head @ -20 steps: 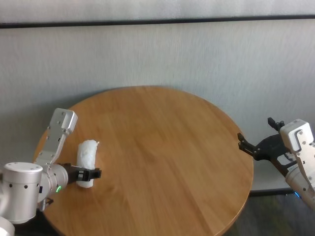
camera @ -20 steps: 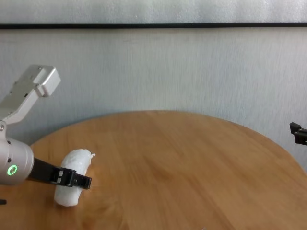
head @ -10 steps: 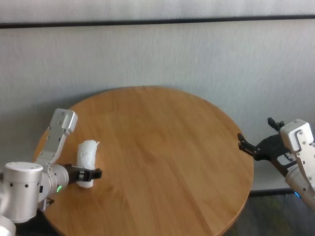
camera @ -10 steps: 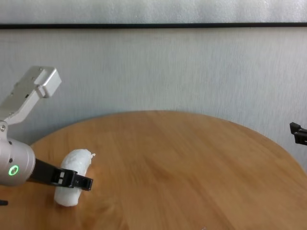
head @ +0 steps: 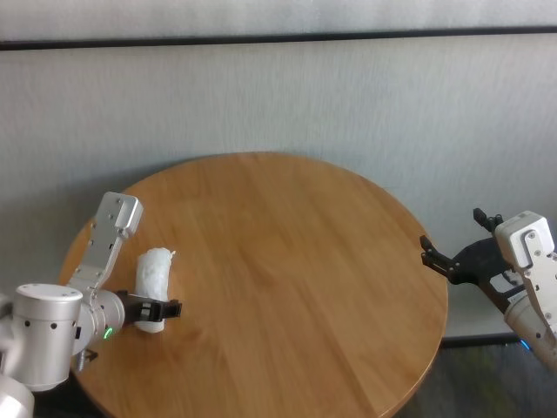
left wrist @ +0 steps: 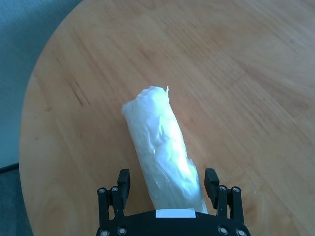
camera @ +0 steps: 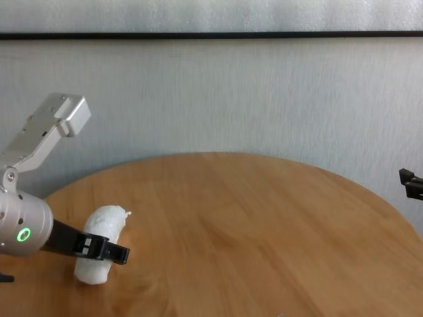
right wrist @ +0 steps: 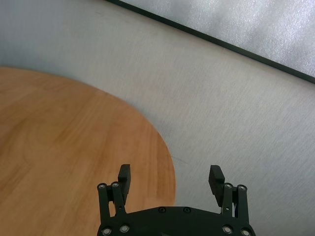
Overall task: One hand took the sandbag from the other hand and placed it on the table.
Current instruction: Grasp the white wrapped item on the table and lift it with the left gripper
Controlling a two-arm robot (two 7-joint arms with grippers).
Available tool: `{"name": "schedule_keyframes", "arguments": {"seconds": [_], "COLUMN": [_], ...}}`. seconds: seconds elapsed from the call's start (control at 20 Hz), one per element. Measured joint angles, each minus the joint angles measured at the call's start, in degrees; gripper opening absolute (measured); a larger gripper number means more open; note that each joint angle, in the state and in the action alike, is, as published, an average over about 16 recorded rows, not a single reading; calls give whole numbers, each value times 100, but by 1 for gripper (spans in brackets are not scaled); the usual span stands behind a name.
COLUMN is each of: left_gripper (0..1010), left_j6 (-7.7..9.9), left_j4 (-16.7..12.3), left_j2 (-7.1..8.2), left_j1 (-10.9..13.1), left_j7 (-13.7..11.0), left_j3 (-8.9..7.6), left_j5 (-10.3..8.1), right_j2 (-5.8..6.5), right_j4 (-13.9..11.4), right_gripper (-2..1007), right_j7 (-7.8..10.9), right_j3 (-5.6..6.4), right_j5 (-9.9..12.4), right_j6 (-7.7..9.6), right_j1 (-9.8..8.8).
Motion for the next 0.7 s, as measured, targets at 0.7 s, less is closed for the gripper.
{"name": "schedule_keyframes", "arguments": {"seconds": [0.7], "left_gripper": [838], "left_j6": [3], "left_j4": [2], "left_j2": [6], "left_j1": [-5], "left_j7": [-2], "left_j3": [8], "left_j5": [5], "right_j2": [0], "right_j4": [0], "right_gripper": [1001], "right_j7": [0], "right_j3": [0], "right_j5": [0], "right_j6": [0], "right_j1": [0]}}
